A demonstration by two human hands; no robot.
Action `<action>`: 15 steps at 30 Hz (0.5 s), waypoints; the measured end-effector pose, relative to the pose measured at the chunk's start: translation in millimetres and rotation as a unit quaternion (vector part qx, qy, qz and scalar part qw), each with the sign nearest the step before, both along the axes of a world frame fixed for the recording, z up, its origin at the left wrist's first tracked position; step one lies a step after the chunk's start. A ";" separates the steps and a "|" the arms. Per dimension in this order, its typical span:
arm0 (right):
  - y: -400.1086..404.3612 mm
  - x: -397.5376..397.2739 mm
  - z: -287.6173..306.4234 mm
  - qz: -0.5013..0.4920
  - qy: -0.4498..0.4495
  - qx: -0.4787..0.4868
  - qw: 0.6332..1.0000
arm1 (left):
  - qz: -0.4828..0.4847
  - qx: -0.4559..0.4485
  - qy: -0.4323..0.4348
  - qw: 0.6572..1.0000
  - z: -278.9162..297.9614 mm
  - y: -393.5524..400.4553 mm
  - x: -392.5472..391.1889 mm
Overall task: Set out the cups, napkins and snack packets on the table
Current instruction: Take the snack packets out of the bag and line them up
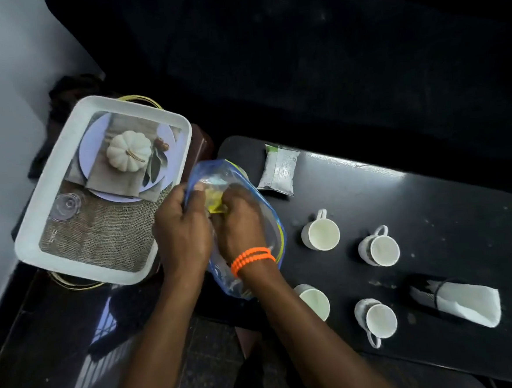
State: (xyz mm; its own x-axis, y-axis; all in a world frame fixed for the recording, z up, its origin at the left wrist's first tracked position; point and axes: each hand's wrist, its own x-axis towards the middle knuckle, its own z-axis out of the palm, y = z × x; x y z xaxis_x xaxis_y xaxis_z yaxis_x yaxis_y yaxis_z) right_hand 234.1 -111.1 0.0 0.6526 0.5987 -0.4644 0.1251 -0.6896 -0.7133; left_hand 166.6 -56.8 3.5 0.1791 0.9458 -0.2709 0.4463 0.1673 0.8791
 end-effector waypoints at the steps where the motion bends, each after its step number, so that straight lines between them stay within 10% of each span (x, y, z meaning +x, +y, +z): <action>1: -5.3 -1.9 13.3 0.002 -0.027 0.042 0.999 | 0.002 0.009 0.008 1.000 -0.1 6.0 0.1; 9: -86.2 40.0 112.2 -0.058 0.050 0.343 0.936 | -0.007 -0.015 0.015 1.000 -5.3 32.1 -13.9; 15: -57.8 144.6 15.8 -0.189 0.026 0.206 0.960 | -0.035 -0.021 0.027 0.999 1.5 20.1 -10.3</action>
State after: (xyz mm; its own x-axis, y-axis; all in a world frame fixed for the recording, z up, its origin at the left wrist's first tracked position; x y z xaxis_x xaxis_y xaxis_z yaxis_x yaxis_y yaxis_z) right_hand 378.7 -168.9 15.9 0.8416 0.4637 -0.2769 -0.1210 -0.3377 -0.9335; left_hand 156.2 -36.7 4.9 0.2285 0.9188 -0.3218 0.5045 0.1709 0.8463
